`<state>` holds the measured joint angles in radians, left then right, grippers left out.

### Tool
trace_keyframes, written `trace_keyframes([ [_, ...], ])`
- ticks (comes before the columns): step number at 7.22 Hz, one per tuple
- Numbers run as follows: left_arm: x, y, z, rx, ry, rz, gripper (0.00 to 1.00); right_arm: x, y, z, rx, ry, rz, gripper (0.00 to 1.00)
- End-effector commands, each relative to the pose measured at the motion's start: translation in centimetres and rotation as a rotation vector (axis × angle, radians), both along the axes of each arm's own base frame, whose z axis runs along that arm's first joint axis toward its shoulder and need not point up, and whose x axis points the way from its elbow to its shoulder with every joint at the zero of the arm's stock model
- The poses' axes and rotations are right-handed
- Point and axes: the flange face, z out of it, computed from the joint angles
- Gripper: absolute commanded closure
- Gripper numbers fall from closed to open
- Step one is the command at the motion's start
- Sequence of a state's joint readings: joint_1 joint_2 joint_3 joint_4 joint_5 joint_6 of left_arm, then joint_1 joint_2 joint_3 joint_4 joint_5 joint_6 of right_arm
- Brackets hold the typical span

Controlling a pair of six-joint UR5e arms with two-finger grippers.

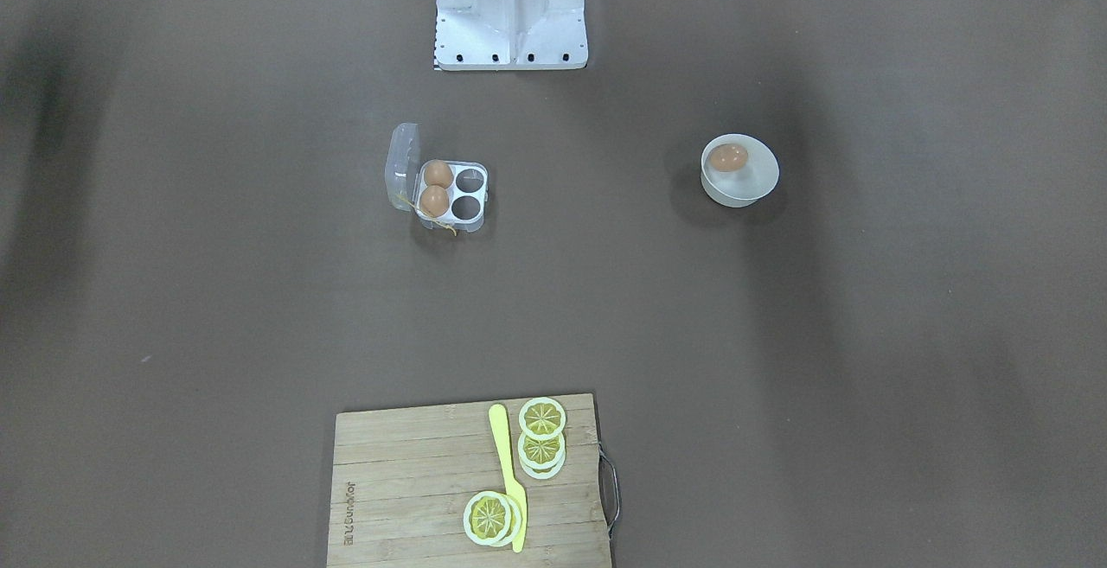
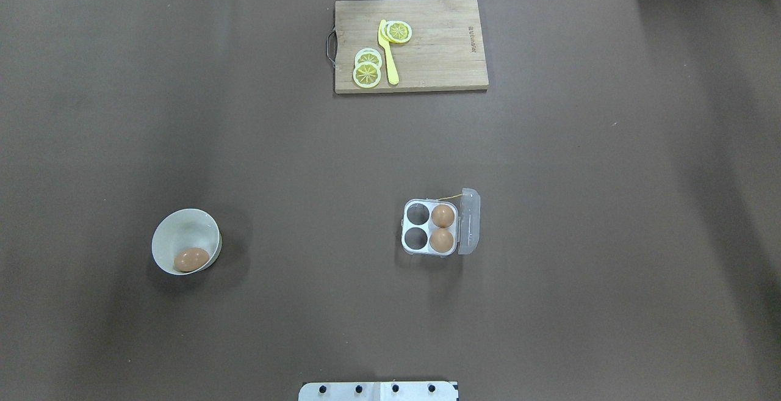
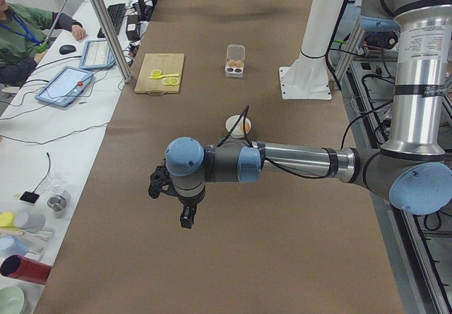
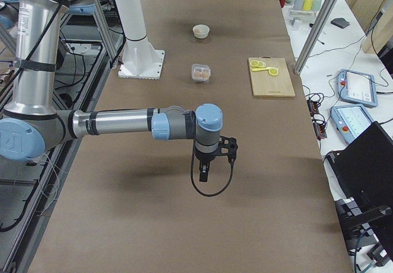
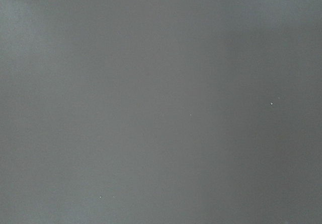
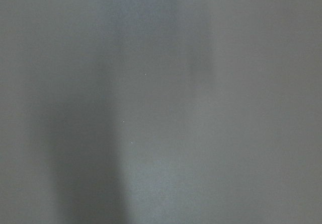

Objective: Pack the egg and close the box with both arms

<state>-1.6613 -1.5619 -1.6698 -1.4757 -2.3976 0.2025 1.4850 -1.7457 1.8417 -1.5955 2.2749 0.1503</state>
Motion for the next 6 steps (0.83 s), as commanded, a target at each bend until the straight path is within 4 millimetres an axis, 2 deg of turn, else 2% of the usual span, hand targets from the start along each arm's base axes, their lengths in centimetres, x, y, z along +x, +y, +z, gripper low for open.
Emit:
trace_keyframes([
  [1, 0.0, -0.1, -0.4, 0.008, -0.008, 0.000, 0.02, 0.0, 0.0, 0.0, 0.001, 0.000, 0.000, 0.00],
  [3, 0.0, -0.4, -0.8, 0.016, -0.001, 0.000, 0.02, 0.0, 0.0, -0.4, 0.007, -0.001, 0.001, 0.00],
  [5, 0.0, -0.3, -2.9, 0.059, -0.007, 0.001, 0.02, -0.1, -0.4, -1.0, 0.044, -0.001, -0.003, 0.00],
  [6, 0.0, -0.4, -3.0, 0.063, -0.006, 0.003, 0.02, -0.7, -0.8, -1.6, 0.095, -0.010, -0.013, 0.00],
])
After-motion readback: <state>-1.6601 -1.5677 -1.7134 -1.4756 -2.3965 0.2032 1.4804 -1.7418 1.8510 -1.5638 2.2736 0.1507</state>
